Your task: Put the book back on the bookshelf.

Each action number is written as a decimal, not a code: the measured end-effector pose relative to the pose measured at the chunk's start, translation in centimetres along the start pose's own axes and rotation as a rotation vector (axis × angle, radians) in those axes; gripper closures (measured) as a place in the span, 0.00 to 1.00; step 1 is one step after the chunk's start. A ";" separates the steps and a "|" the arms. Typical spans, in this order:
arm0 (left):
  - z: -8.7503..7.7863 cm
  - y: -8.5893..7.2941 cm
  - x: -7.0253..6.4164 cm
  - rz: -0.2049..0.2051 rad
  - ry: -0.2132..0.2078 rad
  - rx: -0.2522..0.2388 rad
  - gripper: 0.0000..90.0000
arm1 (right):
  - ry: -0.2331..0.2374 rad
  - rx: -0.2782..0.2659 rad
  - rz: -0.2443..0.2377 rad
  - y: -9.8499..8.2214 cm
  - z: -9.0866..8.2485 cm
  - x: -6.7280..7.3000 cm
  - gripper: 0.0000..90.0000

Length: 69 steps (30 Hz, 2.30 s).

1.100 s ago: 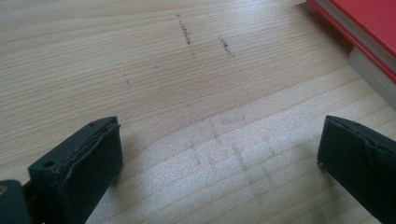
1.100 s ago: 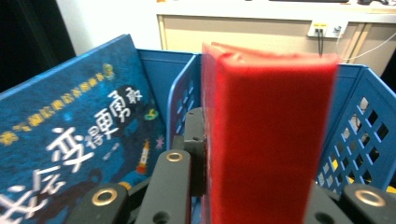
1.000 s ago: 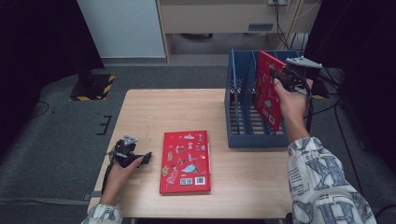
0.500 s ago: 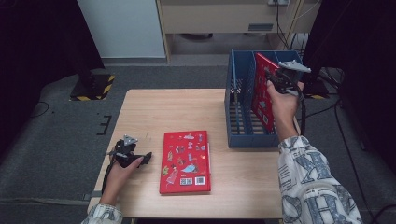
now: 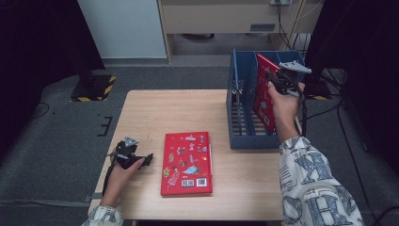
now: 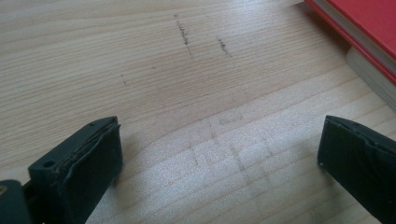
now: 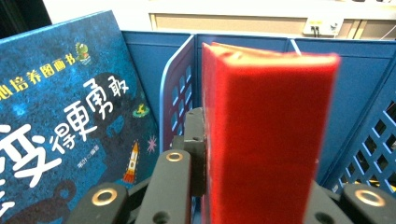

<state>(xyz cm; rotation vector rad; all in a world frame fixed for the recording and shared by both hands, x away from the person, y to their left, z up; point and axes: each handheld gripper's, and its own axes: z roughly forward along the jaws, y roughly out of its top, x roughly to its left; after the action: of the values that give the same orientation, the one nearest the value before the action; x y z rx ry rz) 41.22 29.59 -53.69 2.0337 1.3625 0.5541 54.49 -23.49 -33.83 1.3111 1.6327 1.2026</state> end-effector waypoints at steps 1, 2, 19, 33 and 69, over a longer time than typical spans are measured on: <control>0.0 0.0 0.0 0.000 0.000 0.000 0.00 | 0.001 -0.005 0.000 -0.1 0.0 0.1 0.88; 0.0 0.0 0.0 0.000 0.000 0.000 0.00 | 0.004 -0.004 -0.002 -0.2 0.0 0.1 0.88; 0.0 0.0 0.0 0.001 -0.001 0.000 0.00 | 0.011 0.006 0.008 -2.5 0.6 0.2 0.88; 0.0 0.0 0.0 0.002 -0.001 0.002 0.00 | -0.003 0.059 -0.023 -3.2 -1.7 1.1 0.86; 0.0 0.0 -0.1 0.003 -0.001 0.000 0.00 | -0.014 0.072 -0.060 -3.5 -2.8 1.8 0.87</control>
<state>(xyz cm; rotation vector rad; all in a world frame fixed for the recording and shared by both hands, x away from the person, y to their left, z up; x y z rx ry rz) 41.24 29.50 -53.69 2.0360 1.3591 0.5544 50.42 -22.59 -36.19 1.3023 1.7076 1.1057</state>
